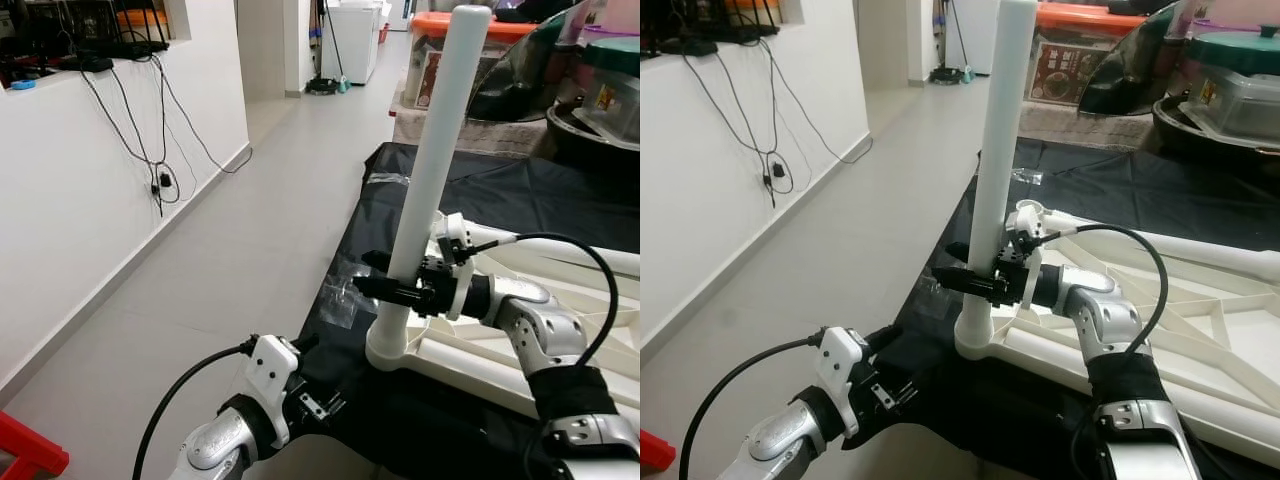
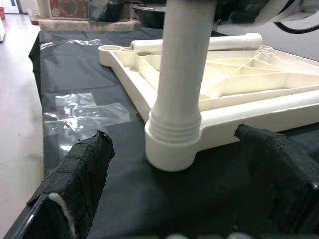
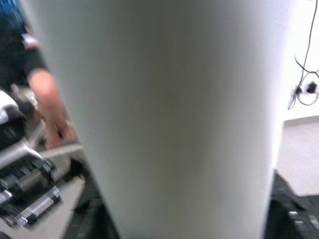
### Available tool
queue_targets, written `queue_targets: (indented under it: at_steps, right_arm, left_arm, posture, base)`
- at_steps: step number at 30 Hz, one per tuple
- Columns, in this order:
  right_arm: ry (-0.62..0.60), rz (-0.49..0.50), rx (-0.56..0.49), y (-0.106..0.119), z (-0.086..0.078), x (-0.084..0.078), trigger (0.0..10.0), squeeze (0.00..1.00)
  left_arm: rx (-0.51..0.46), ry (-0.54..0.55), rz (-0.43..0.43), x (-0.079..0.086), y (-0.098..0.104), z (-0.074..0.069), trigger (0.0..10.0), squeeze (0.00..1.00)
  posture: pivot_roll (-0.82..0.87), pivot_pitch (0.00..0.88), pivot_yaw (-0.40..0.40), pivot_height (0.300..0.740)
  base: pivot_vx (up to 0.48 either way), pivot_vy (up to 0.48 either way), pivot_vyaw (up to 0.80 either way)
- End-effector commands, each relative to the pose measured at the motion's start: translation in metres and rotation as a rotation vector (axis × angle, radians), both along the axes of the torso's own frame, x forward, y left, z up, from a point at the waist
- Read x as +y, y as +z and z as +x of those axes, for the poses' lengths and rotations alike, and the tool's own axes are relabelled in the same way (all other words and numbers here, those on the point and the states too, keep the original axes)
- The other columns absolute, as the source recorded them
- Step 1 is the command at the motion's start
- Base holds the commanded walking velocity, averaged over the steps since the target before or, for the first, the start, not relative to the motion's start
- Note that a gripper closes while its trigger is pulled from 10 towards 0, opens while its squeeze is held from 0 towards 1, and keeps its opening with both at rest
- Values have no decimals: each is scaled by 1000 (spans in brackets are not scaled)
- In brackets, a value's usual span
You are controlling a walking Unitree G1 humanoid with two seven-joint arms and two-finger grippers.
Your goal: Building children table
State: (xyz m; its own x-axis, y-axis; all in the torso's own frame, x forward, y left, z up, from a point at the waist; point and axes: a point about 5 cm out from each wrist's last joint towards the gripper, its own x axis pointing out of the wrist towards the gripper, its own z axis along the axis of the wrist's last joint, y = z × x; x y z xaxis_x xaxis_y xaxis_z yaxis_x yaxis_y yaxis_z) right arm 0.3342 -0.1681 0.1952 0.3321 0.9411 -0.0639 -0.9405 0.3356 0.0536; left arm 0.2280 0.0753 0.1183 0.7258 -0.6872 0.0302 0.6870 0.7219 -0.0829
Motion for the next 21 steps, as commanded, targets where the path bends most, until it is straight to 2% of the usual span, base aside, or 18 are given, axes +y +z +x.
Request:
queue_targets:
  at_steps: [1, 2, 5, 8, 9, 10, 11, 13, 14, 15, 16, 17, 19, 20, 21]
  right_arm:
    - [13, -42, 13, -11, 1, 10, 0, 0]
    - [-1, -42, 10, -12, 2, 10, 0, 0]
    - [-218, 5, -55, -8, 13, 8, 0, 0]
    - [-273, 17, -68, -7, 15, 7, 0, 0]
    - [-355, 32, -70, -7, 20, 5, 0, 0]
    - [-531, 35, -78, -8, 25, -1, 0, 0]
    - [-531, 35, -78, -8, 25, -1, 0, 0]
    - [-1022, 29, -89, -12, 31, -24, 0, 0]
    - [-1189, 26, -94, -14, 29, -34, 0, 0]
    - [-1189, 26, -94, -14, 29, -34, 0, 0]
    - [-1400, 10, -95, -19, 20, -43, 0, 0]
    - [-1535, -1, -97, -22, 11, -49, 0, 0]
    - [-1535, -1, -97, -22, 11, -49, 0, 0]
    - [-1609, -9, -99, -24, 6, -52, 0, 0]
    - [-1609, -9, -99, -24, 6, -52, 0, 0]
  left_arm:
    - [12, 2, 9, -1, -4, 0, 10000, 0]
    - [12, 3, 8, -1, -4, 0, 10000, 0]
    - [14, 1, 9, 0, -5, 0, 10000, 0]
    - [14, 0, 9, 0, -5, -1, 10000, 0]
    - [15, -1, 9, 0, -5, -1, 10000, 0]
    - [17, -3, 11, 0, -6, -1, 10000, 0]
    - [17, -3, 11, 0, -6, -1, 10000, 0]
    - [19, -4, 13, 1, -6, -1, 10000, 0]
    - [20, -3, 14, 1, -6, -1, 10000, 0]
    - [20, -3, 14, 1, -6, -1, 10000, 0]
    - [22, 0, 11, 1, -6, -1, 10000, 0]
    - [24, 3, 9, 1, -6, -1, 10000, 0]
    - [24, 3, 9, 1, -6, -1, 10000, 0]
    - [25, 4, 8, 1, -7, 0, 10000, 0]
    - [25, 4, 8, 1, -7, 0, 10000, 0]
  posture:
    - [3, 18, -29, 740]
    - [3, 18, -29, 740]
    - [-3, 21, -26, 740]
    - [-3, 21, -26, 740]
    - [-5, 22, -24, 740]
    - [-2, 14, -31, 740]
    - [-2, 14, -31, 740]
    - [-8, 16, -28, 740]
    - [-10, 18, -28, 740]
    - [-10, 18, -28, 740]
    - [-7, 17, -29, 740]
    - [-7, 17, -29, 740]
    - [-7, 17, -29, 740]
    - [-7, 17, -29, 740]
    - [-7, 17, -29, 740]
  base:
    - [0, 0, 0]
    - [0, 0, 0]
    - [0, 0, 0]
    - [0, 0, 0]
    - [0, 0, 0]
    - [0, 0, 0]
    - [0, 0, 0]
    - [0, 0, 0]
    - [0, 0, 0]
    - [0, 0, 0]
    - [0, 0, 0]
    - [0, 0, 0]
    - [0, 0, 0]
    - [0, 0, 0]
    - [0, 0, 0]
